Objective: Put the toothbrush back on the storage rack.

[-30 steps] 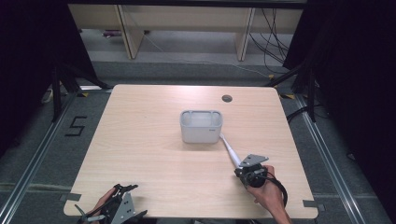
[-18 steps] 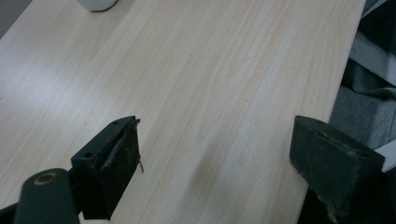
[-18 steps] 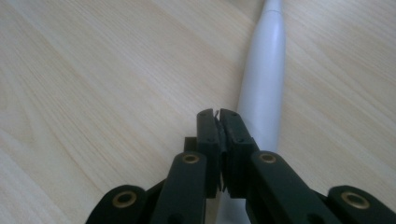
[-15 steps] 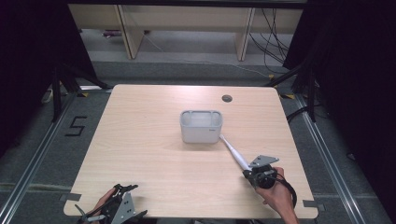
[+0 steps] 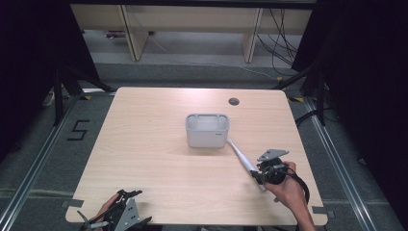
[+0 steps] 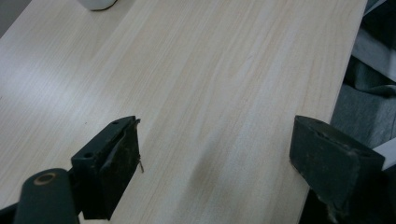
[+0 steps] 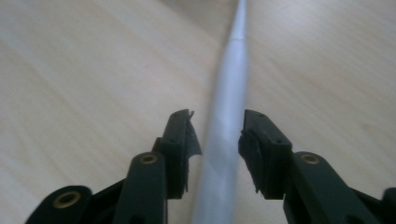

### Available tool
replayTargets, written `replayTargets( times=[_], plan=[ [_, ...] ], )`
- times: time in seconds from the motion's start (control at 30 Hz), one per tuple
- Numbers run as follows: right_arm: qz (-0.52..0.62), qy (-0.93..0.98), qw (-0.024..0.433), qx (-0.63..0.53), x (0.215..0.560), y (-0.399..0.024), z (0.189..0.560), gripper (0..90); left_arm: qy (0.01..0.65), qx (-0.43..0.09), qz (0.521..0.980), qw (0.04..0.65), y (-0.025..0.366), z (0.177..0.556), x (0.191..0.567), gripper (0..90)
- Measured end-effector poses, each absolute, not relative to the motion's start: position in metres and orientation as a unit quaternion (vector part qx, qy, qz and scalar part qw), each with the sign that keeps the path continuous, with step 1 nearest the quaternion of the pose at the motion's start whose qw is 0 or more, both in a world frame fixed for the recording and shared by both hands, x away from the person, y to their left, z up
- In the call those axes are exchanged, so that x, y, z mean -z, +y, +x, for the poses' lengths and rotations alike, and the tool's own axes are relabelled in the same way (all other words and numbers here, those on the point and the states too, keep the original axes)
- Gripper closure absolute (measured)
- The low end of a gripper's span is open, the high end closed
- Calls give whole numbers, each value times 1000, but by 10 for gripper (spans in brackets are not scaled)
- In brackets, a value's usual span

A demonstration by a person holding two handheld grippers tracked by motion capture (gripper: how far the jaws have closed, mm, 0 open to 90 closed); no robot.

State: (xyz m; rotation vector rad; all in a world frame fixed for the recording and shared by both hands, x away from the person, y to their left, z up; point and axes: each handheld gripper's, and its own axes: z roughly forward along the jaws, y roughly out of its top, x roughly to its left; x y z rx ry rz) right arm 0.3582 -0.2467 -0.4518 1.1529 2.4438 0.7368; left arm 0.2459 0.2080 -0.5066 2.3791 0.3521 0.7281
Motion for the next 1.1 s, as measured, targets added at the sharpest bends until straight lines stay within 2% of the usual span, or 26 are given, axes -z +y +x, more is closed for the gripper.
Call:
replayTargets(
  times=[0.07, 0.27, 0.6, 1.1],
  plan=[
    [411, 864, 161, -242, 450, -246, 366, 570, 133, -275, 901, 308, 208, 246, 507, 156],
    [422, 871, 139, -210, 453, -239, 383, 526, 135, -275, 900, 309, 208, 246, 508, 156],
    [417, 887, 101, -168, 462, -226, 410, 542, 131, -271, 903, 307, 208, 246, 506, 156],
    [415, 897, 79, -129, 469, -218, 424, 588, 135, -279, 898, 312, 208, 246, 508, 155]
  ],
)
